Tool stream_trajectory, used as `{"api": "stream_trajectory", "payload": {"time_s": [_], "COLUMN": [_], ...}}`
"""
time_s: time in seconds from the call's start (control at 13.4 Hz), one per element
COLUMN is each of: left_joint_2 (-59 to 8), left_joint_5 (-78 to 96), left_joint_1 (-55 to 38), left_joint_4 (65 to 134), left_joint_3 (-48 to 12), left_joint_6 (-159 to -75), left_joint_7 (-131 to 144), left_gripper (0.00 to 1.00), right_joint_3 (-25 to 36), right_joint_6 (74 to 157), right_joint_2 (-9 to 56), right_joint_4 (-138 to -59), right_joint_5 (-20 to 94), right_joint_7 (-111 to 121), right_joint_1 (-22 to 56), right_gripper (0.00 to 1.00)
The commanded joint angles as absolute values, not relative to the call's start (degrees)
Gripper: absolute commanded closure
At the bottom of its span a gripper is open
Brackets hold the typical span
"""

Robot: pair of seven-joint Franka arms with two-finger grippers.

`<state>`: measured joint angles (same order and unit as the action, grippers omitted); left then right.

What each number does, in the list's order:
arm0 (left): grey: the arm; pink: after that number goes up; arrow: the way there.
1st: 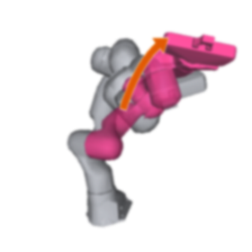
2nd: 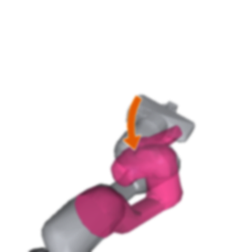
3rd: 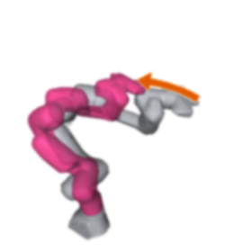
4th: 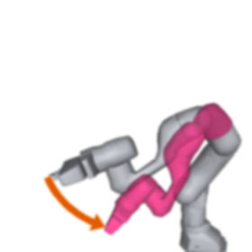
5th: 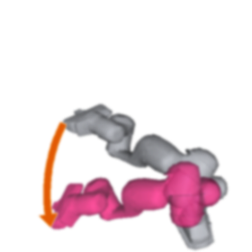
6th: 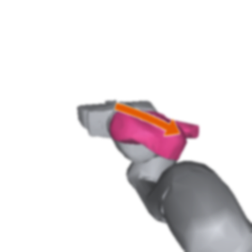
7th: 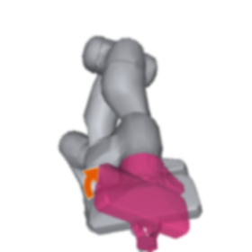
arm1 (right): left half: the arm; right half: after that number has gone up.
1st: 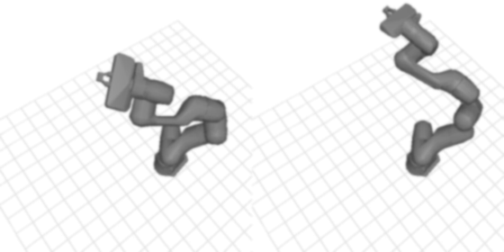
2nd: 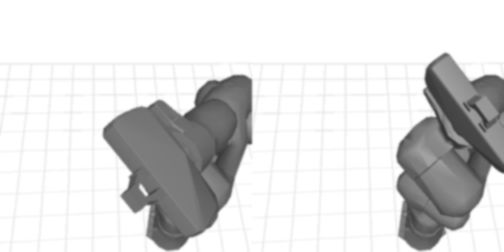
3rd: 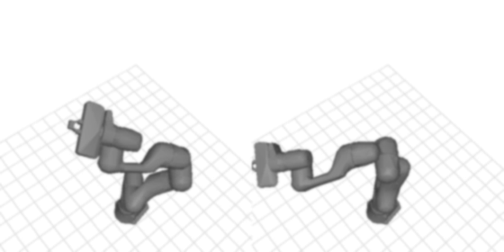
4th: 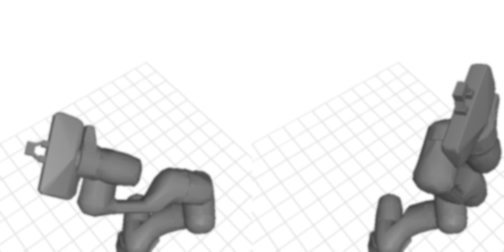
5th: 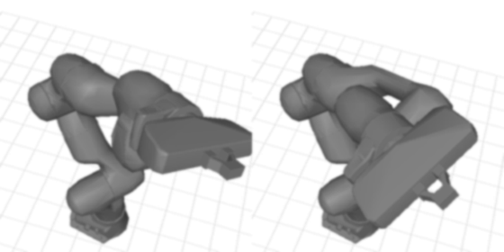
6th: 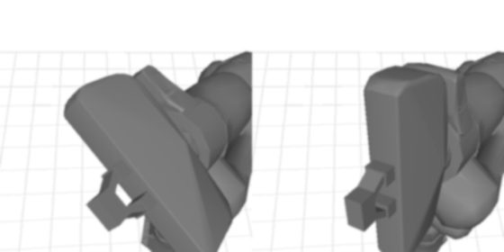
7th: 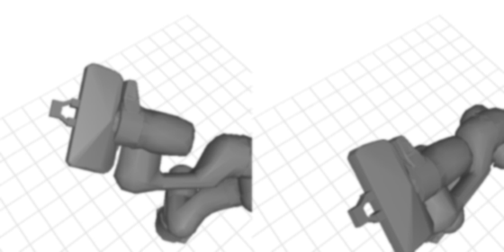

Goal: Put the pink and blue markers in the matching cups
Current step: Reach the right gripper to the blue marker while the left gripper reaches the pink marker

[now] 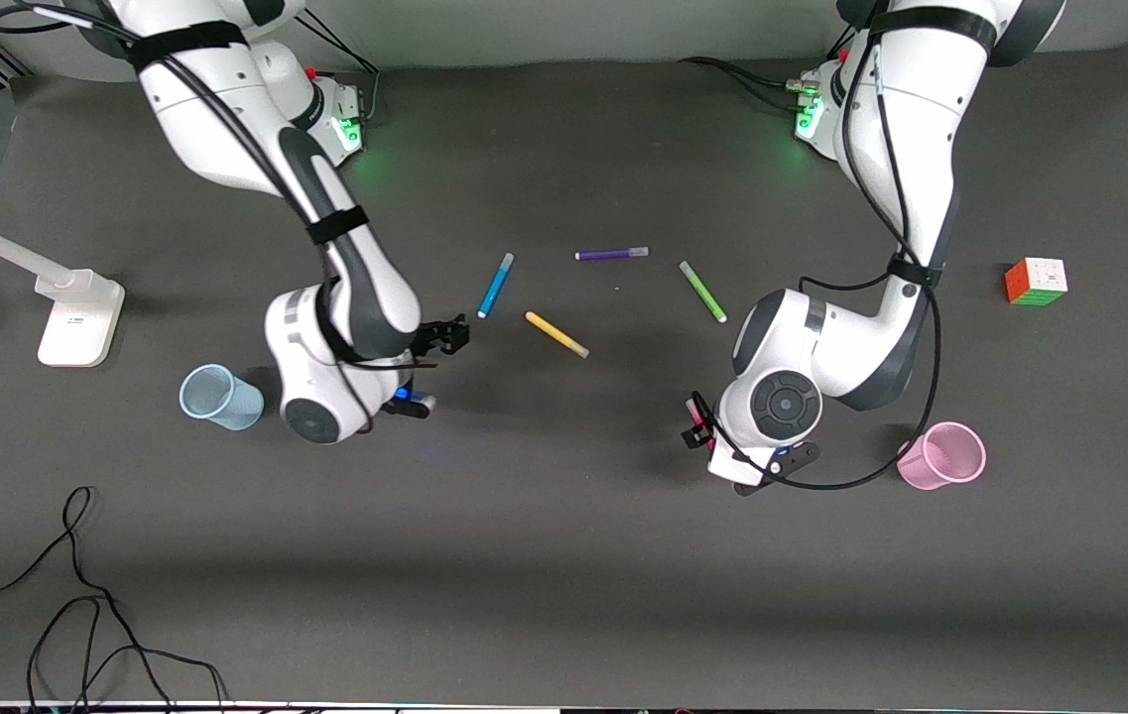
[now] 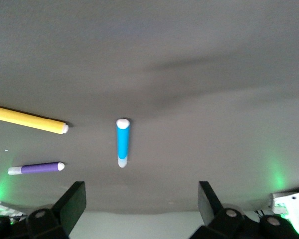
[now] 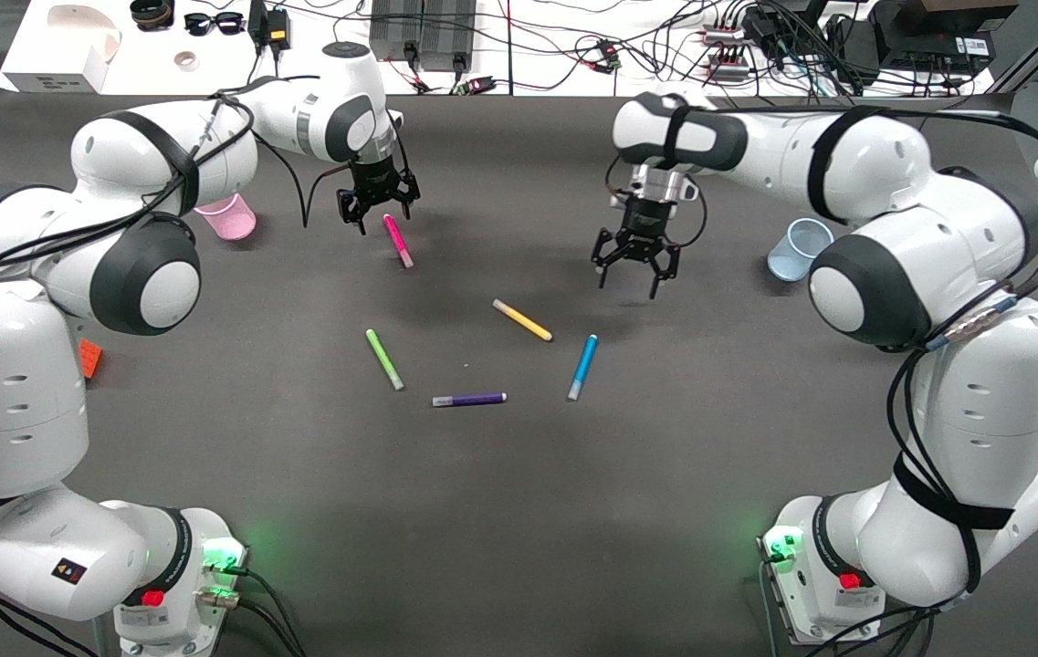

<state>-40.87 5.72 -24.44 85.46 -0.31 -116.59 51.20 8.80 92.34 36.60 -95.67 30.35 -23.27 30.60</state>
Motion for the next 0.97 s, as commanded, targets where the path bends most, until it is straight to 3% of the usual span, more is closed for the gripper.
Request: {"api": "stream_trajectory", "payload": {"time_s": [0.0,0.67,0.75,0.9], "left_joint_2": [-40.7,-40.8,-40.8,-40.8], "left_joint_5": [6.9,6.9,6.9,6.9], "left_joint_1": [-24.7,-26.5,-26.5,-26.5], "left_joint_4": [86.8,94.7,94.8,94.9], "left_joint_3": [-0.4,-0.4,-0.4,-0.4], "left_joint_6": [-120.1,-130.2,-130.2,-130.2], "left_joint_7": [55.8,56.2,56.2,56.2], "left_gripper": [0.12,0.15,0.2,0.37], "right_joint_3": [9.3,9.5,9.4,9.5], "right_joint_6": [95.2,101.5,102.8,104.4], "right_joint_2": [38.2,41.0,41.0,40.8], "right_joint_4": [-96.0,-100.4,-101.4,-102.7], "right_joint_5": [33.2,37.5,37.6,38.5], "right_joint_7": [-25.1,-25.1,-25.1,-25.2], "right_joint_1": [32.1,35.0,35.2,36.8], "right_gripper": [0.0,0.06,0.08,0.11]}}
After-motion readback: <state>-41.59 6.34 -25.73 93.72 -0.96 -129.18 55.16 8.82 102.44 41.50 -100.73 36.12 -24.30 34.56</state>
